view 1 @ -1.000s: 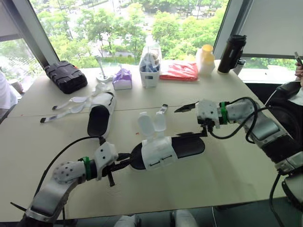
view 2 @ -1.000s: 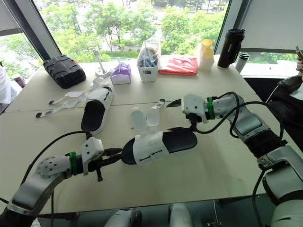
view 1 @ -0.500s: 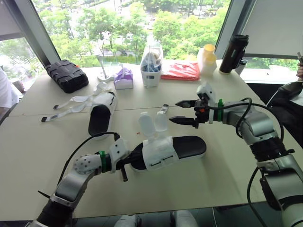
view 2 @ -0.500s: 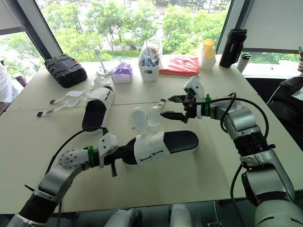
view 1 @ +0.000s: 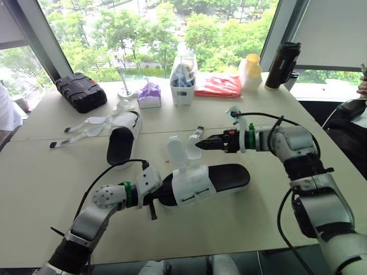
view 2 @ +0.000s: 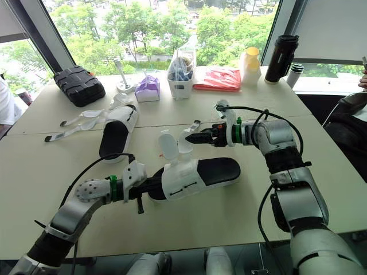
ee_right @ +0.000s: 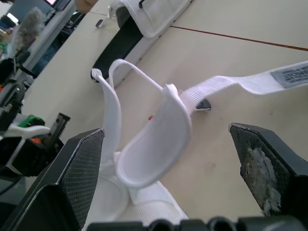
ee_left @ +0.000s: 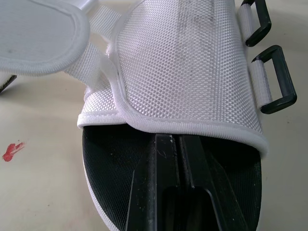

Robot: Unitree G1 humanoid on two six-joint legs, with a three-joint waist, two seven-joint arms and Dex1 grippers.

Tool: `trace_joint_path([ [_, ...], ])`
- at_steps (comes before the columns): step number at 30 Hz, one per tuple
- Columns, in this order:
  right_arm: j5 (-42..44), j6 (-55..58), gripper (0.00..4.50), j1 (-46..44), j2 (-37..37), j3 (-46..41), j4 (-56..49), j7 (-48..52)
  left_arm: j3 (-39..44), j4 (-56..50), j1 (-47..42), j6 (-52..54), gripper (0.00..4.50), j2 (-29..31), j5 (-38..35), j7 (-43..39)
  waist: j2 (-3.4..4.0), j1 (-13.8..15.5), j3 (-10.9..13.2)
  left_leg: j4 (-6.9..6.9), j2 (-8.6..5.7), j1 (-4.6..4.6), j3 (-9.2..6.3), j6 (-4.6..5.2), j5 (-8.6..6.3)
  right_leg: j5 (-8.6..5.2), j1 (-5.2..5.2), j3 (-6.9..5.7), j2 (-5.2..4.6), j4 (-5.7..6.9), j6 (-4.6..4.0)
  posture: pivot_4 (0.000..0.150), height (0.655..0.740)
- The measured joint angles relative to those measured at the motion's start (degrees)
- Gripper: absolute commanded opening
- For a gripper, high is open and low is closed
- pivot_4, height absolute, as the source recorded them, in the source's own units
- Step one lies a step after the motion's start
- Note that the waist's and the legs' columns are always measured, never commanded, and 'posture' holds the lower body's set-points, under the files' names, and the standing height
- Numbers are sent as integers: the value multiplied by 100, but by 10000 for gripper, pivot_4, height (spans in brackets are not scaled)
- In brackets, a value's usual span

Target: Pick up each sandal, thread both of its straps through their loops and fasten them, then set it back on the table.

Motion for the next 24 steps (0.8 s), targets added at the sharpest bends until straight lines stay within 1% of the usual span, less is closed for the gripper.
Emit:
trace_joint_path([
  [3,-66,188,45000,-422,321,-95,788,-36,-24,-2,-14,-7,597,-24,23,-4,0,7,0,0,-3,-3,-2,0,0,1,0,0,-1,0,1,1500,7400],
  [5,-108,202,45000,-513,399,-95,1010,-27,-39,-2,-17,-7,597,-24,26,-5,0,14,0,-1,-5,-4,-5,0,-1,2,0,-1,-2,0,2,1500,7400],
  [9,-325,169,45000,-770,614,-163,1805,-22,-46,-21,2,-3,597,-21,32,-4,1,-3,-1,-2,-6,-4,-3,0,-2,4,-3,0,-4,1,5,1500,7400],
  [15,-558,-423,45000,-1274,939,-668,2912,-407,-58,-87,35,12,597,-21,84,39,1,-7,-1,-1,-7,-3,-3,-1,-2,4,-4,0,-4,5,5,1500,7400],
  [24,-807,-1321,45000,-1347,1308,-1350,3830,-1104,-61,-165,101,13,597,-21,157,83,2,-20,-2,-3,-6,-3,-4,-1,-2,4,-4,0,-4,6,5,1500,7400],
])
